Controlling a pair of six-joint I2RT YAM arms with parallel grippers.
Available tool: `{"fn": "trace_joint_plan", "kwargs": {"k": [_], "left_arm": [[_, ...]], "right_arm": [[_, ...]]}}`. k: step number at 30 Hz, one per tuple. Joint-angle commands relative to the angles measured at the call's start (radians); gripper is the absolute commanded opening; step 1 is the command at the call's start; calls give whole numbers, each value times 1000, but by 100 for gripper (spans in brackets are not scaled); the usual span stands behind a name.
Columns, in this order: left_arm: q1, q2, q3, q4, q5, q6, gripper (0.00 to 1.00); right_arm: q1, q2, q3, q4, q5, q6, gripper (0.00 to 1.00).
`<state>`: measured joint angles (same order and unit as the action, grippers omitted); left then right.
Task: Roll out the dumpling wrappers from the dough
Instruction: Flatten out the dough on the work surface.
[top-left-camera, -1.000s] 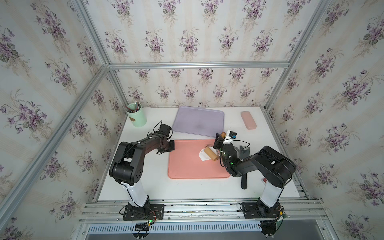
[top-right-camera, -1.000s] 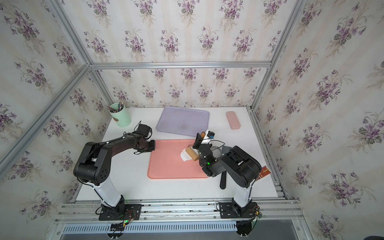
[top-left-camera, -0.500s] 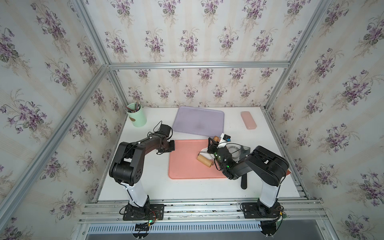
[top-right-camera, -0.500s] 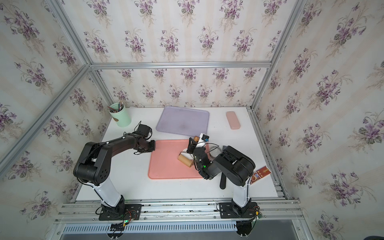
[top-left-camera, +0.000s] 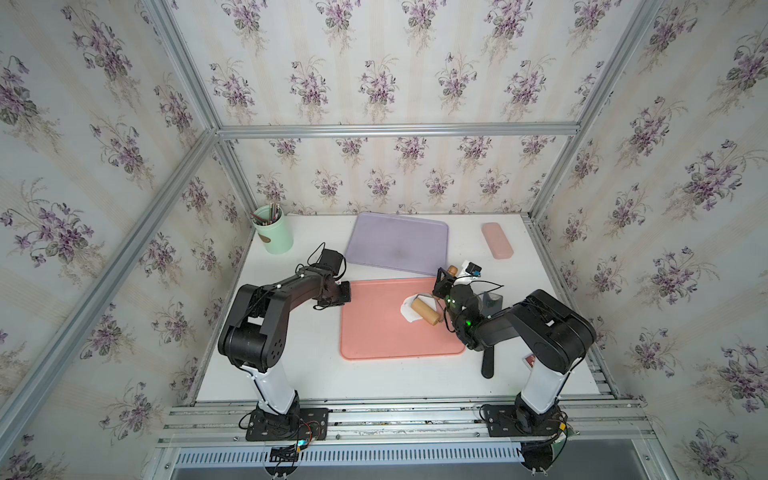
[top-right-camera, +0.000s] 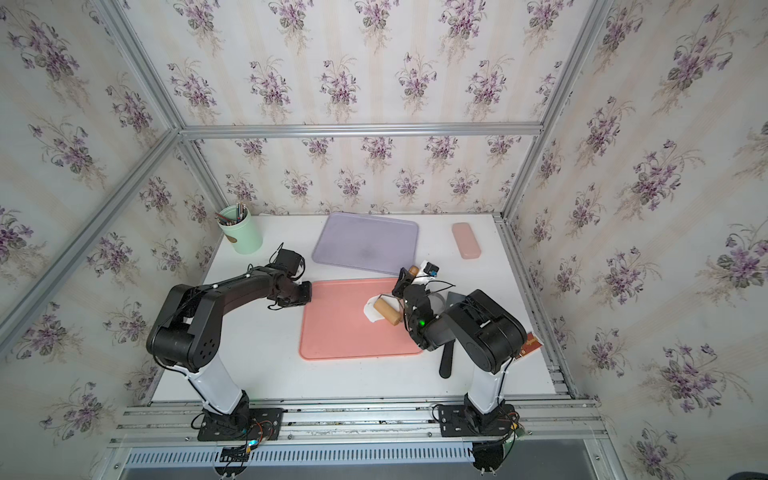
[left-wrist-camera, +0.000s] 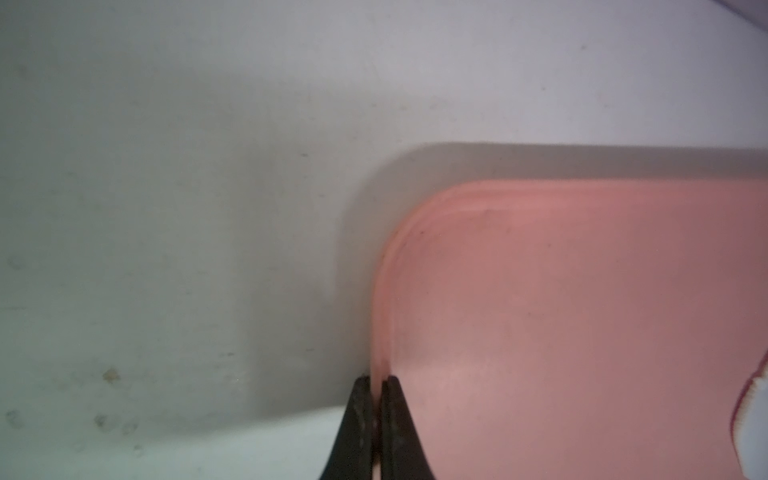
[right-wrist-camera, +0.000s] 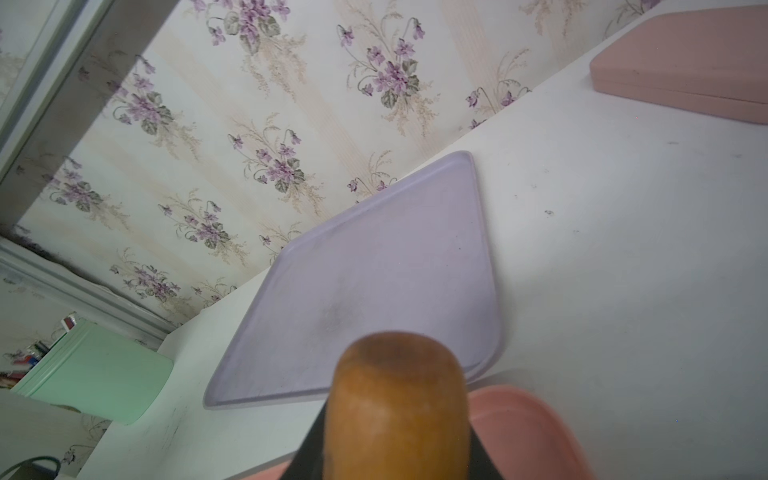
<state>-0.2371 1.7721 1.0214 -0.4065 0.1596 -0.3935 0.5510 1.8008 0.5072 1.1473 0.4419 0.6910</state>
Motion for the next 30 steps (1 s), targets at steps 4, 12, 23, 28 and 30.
{"fn": "trace_joint_plan", "kwargs": {"k": [4,12,23,28,30], "left_arm": [[1,-4,-7,-92,-35,4,0],[1,0,-9,-90,-45,2,0],[2,-1,-9,-92,-54,-4,0],[2,3,-9,-90,-61,-9,0],[1,-1,-11,-94,-60,-5,0]], "right_arm": [[-1,18,25,-178,40,-91,0],[159,81,43,-157,32,-17,0],[83,57,59,-220,120,-96,0],[151,59,31,-133,88,-47,0],[80,14,15,-131,56,-23,0]]}}
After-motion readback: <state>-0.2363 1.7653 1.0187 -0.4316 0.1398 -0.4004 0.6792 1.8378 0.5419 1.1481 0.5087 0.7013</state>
